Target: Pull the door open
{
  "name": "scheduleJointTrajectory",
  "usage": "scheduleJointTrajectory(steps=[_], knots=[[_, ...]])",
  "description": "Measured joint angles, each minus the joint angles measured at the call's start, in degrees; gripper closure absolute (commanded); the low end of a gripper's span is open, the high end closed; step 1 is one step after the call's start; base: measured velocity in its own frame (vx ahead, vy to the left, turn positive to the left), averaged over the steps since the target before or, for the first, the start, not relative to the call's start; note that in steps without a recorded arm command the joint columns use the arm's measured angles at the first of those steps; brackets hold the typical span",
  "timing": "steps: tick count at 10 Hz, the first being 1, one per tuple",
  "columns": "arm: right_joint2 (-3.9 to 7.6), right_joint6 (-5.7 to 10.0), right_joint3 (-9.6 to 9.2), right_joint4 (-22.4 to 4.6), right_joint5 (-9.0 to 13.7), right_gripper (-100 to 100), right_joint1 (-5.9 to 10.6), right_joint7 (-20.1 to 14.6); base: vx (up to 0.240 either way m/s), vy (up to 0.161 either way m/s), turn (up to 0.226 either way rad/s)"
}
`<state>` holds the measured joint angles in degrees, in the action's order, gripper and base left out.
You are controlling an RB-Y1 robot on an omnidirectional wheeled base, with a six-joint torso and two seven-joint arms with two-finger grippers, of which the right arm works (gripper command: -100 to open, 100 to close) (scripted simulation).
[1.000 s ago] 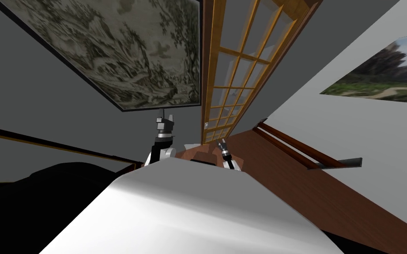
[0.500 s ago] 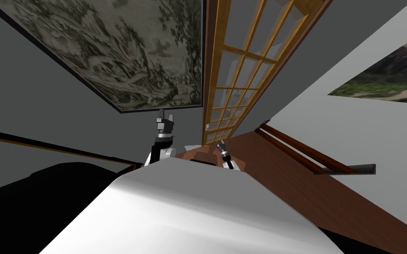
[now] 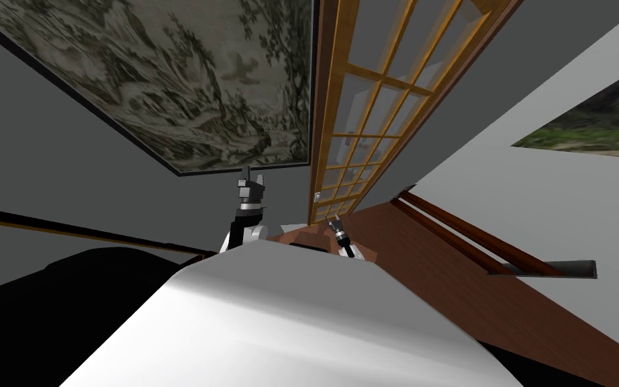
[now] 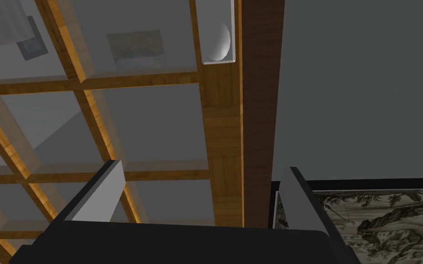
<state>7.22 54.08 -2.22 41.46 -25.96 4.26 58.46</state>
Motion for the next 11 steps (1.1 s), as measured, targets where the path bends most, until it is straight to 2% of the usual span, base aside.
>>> scheduleJointTrajectory(steps=[1, 5, 11], knots=[[0.04, 0.44, -0.04, -1.7, -0.4, -100, 0.57, 1.2, 0.168, 0.075, 0.008], [0.26, 1.03, -0.26, -5.2, -1.6, -100, 1.93, 3.8, 0.174, 0.074, -0.002], [0.4, 1.15, 0.05, -6.1, -0.3, -100, 2.36, 4.6, -0.194, -0.058, 0.091]])
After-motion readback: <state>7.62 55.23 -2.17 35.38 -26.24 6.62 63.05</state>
